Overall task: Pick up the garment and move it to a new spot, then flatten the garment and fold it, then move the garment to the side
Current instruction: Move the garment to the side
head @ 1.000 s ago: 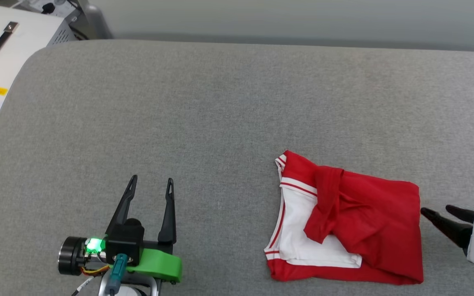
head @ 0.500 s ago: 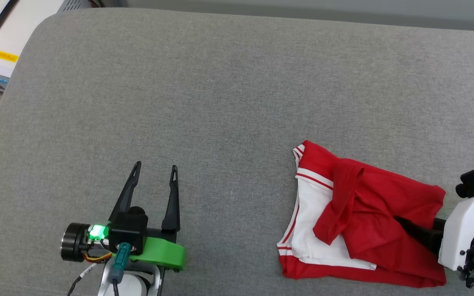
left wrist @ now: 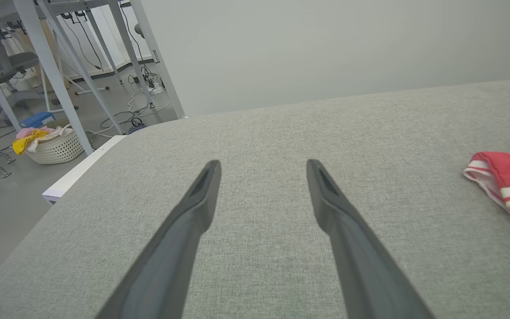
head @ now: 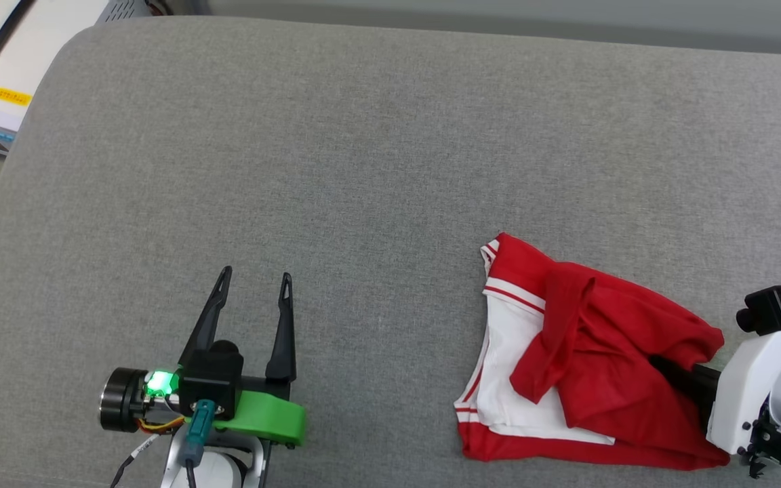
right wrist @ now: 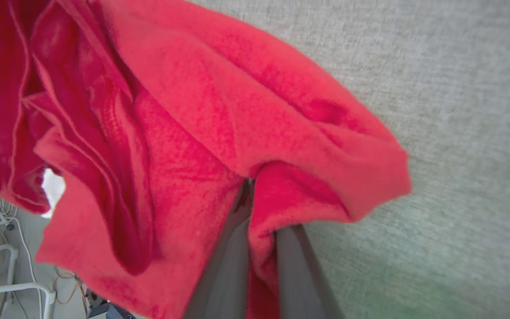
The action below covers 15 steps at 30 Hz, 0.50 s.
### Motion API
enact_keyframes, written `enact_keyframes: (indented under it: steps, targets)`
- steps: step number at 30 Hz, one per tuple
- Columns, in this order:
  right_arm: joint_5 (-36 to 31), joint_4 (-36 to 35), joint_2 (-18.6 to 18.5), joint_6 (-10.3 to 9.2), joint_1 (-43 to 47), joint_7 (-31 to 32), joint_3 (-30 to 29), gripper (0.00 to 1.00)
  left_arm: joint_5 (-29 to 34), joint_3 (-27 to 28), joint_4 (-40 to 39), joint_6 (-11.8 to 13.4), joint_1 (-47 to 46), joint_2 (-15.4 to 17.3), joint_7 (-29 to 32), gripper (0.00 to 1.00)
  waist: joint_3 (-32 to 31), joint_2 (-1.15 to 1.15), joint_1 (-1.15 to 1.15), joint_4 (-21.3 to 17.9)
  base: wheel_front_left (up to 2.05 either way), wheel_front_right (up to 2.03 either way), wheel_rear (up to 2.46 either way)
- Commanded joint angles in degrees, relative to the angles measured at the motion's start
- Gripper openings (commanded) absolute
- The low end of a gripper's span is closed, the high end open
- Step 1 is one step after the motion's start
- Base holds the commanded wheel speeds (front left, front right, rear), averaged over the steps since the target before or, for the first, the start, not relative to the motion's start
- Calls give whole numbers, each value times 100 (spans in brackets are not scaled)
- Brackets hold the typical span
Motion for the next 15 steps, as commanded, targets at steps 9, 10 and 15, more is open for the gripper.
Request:
enact_keyframes:
  steps: [9,10,15]
  targets:
    - [-170,-590,-469,3,-345,-391,25,0,-17,50,-13,73,83,-1,-34,100,-216,0,0,-365,0,0,0]
    - [-223,-649,-525,3,-377,-390,17,0,-22,55,-16,71,93,1,-34,100,-228,0,0,-421,0,0,0]
    - [-555,-916,-838,3,-590,-325,-88,0,-23,84,-52,69,110,17,-34,100,-242,0,0,-790,0,0,0]
